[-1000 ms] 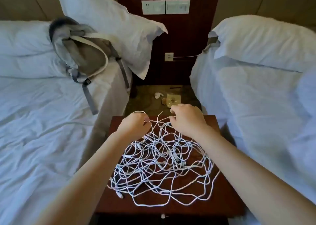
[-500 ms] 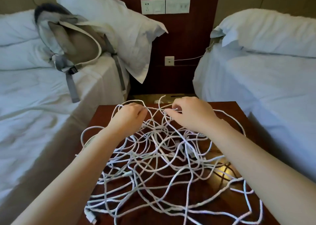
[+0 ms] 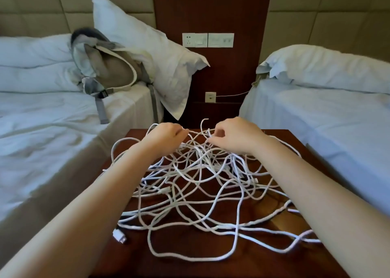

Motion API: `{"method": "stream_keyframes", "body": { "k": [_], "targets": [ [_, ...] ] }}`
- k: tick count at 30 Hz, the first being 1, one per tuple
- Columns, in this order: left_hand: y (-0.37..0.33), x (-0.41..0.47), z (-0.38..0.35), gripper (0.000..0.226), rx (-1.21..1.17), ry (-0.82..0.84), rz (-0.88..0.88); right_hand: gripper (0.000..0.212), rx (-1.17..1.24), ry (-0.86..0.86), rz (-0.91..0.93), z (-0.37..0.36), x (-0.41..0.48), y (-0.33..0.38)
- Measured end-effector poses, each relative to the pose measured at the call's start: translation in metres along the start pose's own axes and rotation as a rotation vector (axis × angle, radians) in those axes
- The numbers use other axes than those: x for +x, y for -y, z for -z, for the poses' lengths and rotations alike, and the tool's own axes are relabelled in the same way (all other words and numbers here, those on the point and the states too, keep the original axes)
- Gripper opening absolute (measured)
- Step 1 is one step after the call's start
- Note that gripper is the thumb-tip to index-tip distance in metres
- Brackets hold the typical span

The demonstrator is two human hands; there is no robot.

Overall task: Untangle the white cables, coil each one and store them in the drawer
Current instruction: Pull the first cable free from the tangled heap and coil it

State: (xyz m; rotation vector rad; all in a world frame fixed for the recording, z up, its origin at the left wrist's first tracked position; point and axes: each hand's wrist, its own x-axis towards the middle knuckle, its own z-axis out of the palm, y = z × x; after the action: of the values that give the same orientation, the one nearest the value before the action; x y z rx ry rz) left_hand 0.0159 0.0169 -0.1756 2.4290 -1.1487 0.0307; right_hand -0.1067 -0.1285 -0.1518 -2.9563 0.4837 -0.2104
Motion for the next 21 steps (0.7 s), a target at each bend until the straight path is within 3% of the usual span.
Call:
{"method": "stream_keyframes", "body": {
  "k": [6,10,14,21],
  "targets": [
    [-0.007,-0.02,0.009,0.036,-0.002,0.006,0.033,0.026,0.029,0.027,-0.006,-0.001,-0.01,0.004],
    [-0.011,-0.03,0.015,0.035,0.077,0.002,0.066,0.021,-0.006,-0.111,-0.017,0.001,-0.02,0.008],
    [-0.021,-0.036,0.022,0.033,0.099,-0.035,0.082,0.014,0.166,-0.277,0.007,0.005,-0.033,0.005],
    [-0.052,-0.03,0.03,0.071,-0.046,-0.268,-0.004,0.012,0.421,-0.515,0.246,0.018,-0.061,-0.001]
  ]
}}
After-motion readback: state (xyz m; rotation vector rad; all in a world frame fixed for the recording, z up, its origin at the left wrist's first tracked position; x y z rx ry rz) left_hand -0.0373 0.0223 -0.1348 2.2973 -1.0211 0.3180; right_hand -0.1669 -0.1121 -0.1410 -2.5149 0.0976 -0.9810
